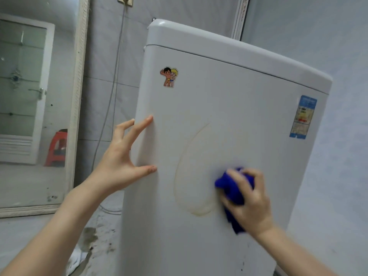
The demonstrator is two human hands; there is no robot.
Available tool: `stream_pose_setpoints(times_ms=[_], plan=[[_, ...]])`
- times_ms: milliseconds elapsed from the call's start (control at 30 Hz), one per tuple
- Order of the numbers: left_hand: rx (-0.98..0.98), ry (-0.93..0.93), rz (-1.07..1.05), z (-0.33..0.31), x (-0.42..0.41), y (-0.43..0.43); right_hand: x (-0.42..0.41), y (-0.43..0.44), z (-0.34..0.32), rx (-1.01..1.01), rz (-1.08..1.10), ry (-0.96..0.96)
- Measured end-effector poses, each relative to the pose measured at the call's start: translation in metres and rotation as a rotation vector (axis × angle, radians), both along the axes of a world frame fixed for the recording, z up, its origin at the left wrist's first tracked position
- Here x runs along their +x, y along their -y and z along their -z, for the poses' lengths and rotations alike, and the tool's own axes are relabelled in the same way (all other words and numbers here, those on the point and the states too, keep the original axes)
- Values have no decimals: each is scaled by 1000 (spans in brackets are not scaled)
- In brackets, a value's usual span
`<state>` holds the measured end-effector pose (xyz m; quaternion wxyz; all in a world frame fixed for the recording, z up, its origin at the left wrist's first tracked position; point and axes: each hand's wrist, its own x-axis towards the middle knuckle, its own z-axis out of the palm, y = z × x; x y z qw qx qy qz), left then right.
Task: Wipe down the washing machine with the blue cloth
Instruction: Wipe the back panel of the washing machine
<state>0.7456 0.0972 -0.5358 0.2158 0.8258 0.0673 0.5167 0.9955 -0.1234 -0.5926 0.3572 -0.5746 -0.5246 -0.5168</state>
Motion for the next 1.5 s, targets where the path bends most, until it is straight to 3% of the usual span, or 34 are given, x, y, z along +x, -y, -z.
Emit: stream_pose_setpoints(times_ms=[100, 200, 300, 400, 467, 567, 700, 800, 867, 933, 1067, 1167, 1267, 1400, 1500], plan=[[10, 0, -12, -1, 0, -2, -12, -20, -81, 300, -58, -224], [17, 3, -13, 1, 1, -6, -31, -47, -114, 374, -98, -203], [22, 4, -12, 2, 2, -7, -43, -61, -51, 164, -98, 90], [13, 3, -8, 1, 2, -6, -36, -52, 34, -183, -104, 496], [16, 8, -6, 0, 1, -4, -30, -42, 54, -317, -114, 641], [11, 2, -5, -1, 0, -1, -31, -34, 19, -251, -124, 484], [-6, 12, -4, -1, 0, 0, -41, -35, -99, 190, -154, 74], [4, 15, -2, 0, 0, -2, -54, -52, -167, 329, -123, -78], [-3, 19, 13, 1, 1, -4, -59, -67, -160, 315, -114, -62], [-6, 22, 24, 2, 1, -6, -60, -77, -112, 234, -131, 55], [-7, 14, 17, 0, -1, -6, -53, -72, 6, -167, -147, 545], [-33, 3, 40, -2, -2, -2, -52, -63, 26, -330, -174, 620], [-63, 32, 46, -3, -1, 3, -61, -53, -18, -241, -220, 461], [-138, 113, 64, -5, 3, 3, -79, -44, -139, 56, -297, 193], [-172, 134, 66, -4, 6, 4, -94, -52, -227, 144, -301, 134]])
